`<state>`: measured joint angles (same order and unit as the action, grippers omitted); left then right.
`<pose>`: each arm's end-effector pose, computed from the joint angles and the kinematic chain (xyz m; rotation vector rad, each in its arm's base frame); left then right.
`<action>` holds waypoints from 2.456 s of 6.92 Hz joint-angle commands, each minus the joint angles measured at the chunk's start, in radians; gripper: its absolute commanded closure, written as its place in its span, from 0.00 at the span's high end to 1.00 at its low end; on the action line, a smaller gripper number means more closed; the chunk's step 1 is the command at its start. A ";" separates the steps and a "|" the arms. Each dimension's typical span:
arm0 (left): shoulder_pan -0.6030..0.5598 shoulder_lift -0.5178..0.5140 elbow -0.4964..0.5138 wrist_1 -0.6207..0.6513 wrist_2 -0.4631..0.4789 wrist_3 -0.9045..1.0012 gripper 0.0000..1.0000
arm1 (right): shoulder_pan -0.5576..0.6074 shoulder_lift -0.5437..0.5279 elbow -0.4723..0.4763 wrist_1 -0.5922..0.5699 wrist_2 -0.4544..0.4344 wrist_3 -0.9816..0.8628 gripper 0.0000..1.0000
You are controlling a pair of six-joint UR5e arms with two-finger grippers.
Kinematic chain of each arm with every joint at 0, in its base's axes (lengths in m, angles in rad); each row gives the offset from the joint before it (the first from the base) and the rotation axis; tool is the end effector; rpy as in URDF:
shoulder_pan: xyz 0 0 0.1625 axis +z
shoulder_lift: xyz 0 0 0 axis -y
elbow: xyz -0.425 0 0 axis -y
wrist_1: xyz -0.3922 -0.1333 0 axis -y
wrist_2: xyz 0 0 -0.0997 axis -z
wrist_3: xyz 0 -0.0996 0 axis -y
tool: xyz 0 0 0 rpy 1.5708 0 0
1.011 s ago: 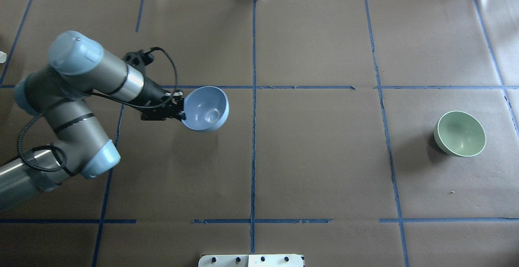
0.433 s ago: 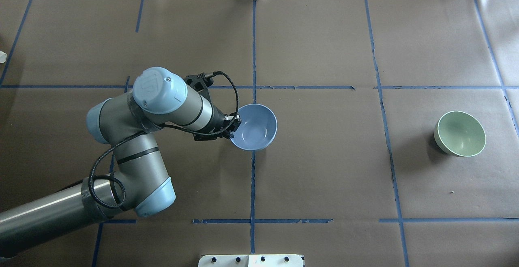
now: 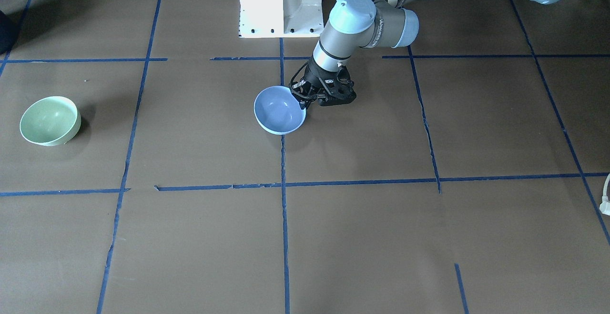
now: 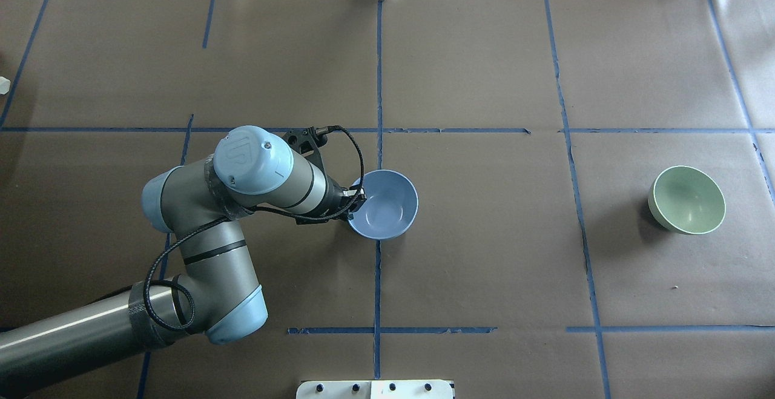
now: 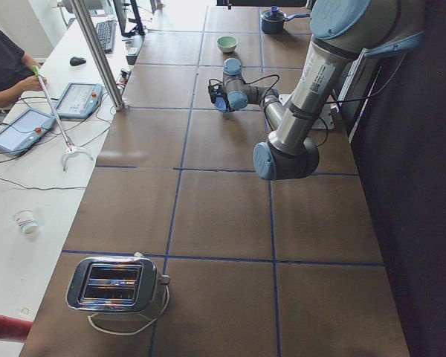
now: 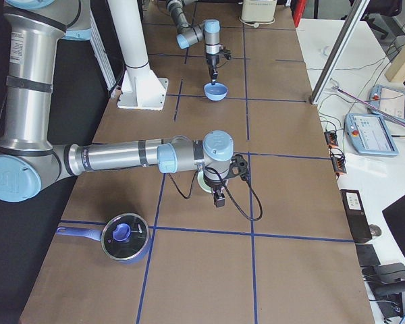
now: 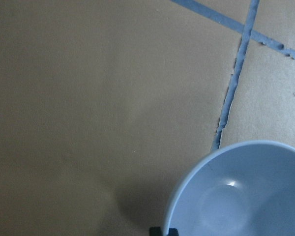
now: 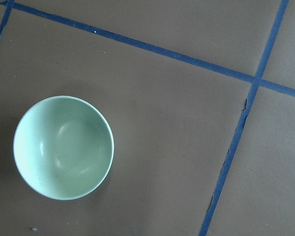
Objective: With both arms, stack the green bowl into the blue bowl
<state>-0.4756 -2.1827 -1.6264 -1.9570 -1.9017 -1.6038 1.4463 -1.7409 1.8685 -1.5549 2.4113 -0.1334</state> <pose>0.5613 -0.4026 0.2275 -0.0633 1.0866 -0.2834 0.0058 -0.4293 0.5830 0.1392 -0.8417 -0.3024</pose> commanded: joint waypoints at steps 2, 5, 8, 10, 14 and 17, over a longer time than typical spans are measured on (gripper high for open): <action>-0.005 0.041 -0.044 0.001 0.001 0.001 0.20 | -0.004 0.000 -0.002 0.006 -0.001 0.000 0.99; -0.056 0.067 -0.171 0.054 -0.005 0.001 1.00 | -0.062 0.001 -0.018 0.062 -0.007 0.144 1.00; -0.152 0.119 -0.389 0.226 -0.040 0.004 1.00 | -0.299 0.009 -0.231 0.663 -0.120 0.796 0.99; -0.159 0.142 -0.409 0.233 -0.039 0.004 1.00 | -0.385 0.069 -0.354 0.838 -0.153 0.987 0.99; -0.170 0.152 -0.415 0.234 -0.040 0.005 1.00 | -0.405 0.067 -0.358 0.840 -0.147 0.979 0.00; -0.297 0.407 -0.556 0.291 -0.146 0.398 1.00 | -0.429 0.096 -0.205 0.837 -0.100 1.143 0.00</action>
<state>-0.7076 -1.8831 -2.1253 -1.6912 -2.0011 -1.3516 1.0340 -1.6648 1.5904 -0.7184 2.2900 0.9053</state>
